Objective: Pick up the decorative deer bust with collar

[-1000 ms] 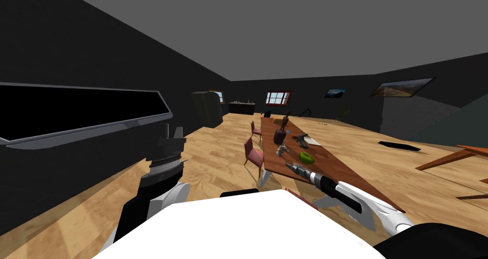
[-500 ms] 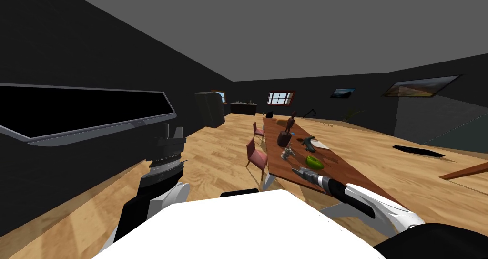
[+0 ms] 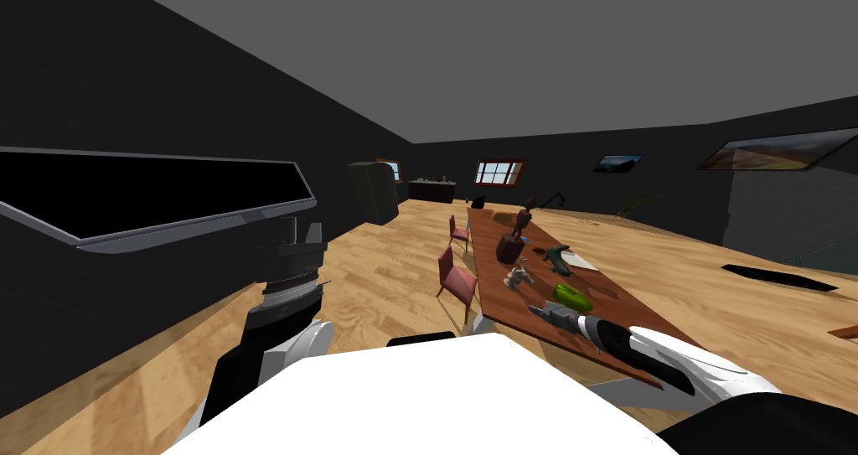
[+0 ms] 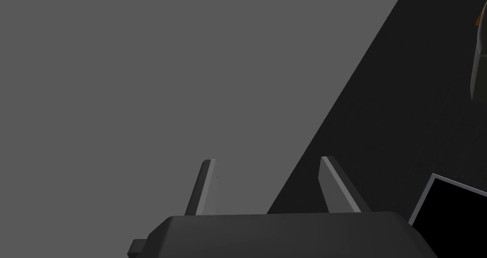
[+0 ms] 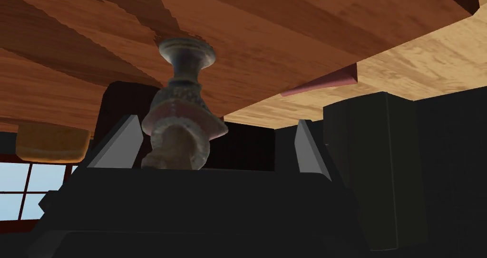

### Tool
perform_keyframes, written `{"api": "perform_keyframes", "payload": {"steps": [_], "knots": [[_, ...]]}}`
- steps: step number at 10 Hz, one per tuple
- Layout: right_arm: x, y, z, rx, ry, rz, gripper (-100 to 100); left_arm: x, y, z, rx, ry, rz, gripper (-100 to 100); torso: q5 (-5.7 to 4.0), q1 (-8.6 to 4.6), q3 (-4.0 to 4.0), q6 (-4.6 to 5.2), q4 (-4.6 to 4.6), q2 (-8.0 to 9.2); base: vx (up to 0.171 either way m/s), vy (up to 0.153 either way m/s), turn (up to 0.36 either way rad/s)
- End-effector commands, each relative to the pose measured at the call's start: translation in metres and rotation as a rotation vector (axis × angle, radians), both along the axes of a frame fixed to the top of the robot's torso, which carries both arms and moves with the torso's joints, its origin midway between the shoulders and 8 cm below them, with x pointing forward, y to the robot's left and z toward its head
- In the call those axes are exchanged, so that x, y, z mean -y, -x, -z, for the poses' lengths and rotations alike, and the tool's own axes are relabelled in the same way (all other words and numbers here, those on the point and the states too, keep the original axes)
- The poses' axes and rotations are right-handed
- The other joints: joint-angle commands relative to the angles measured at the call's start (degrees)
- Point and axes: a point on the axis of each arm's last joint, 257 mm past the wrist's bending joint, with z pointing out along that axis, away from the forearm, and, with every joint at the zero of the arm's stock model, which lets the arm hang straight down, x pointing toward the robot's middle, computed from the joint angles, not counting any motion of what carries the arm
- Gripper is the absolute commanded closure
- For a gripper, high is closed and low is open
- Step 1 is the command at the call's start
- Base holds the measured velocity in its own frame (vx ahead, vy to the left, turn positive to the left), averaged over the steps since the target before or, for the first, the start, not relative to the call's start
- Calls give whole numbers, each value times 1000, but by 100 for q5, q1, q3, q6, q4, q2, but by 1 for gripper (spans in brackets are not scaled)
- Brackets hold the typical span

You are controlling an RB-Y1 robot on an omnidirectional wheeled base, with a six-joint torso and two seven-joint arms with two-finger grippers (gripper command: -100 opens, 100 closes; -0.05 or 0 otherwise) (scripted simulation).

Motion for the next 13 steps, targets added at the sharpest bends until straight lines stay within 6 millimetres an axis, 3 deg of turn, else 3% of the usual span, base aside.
{"api": "perform_keyframes", "payload": {"steps": [1,4,5,7,9,10,11,13], "knots": [[28,15,-2,-56,79,-11,-100,0,0,0,0,0,0,0,0,0,0,0,0,0,143,70,110],[73,39,-11,-138,199,-31,-100,0,0,0,0,0,0,0,1,0,-13,-1,-5,-22,143,59,90],[73,39,-11,-138,199,-31,-100,0,0,0,0,0,0,0,2,1,-9,0,-4,-13,60,45,21],[104,51,-24,-187,280,-44,-100,0,0,0,0,0,0,0,-2,-9,9,2,3,17,67,33,72],[104,52,-24,-186,279,-46,-100,0,0,0,0,0,0,0,-1,-11,1,1,0,3,72,17,45],[105,52,-25,-187,283,-46,0,0,0,0,0,0,0,0,-4,-16,9,4,3,19,8,2,0],[100,59,-21,-187,280,-63,-100,0,0,0,0,0,0,0,-5,-20,17,4,6,32,67,-26,-103],[96,66,-18,-186,274,-74,-100,0,0,0,0,0,0,0,-7,-26,8,4,3,16,93,-10,-91]]}}
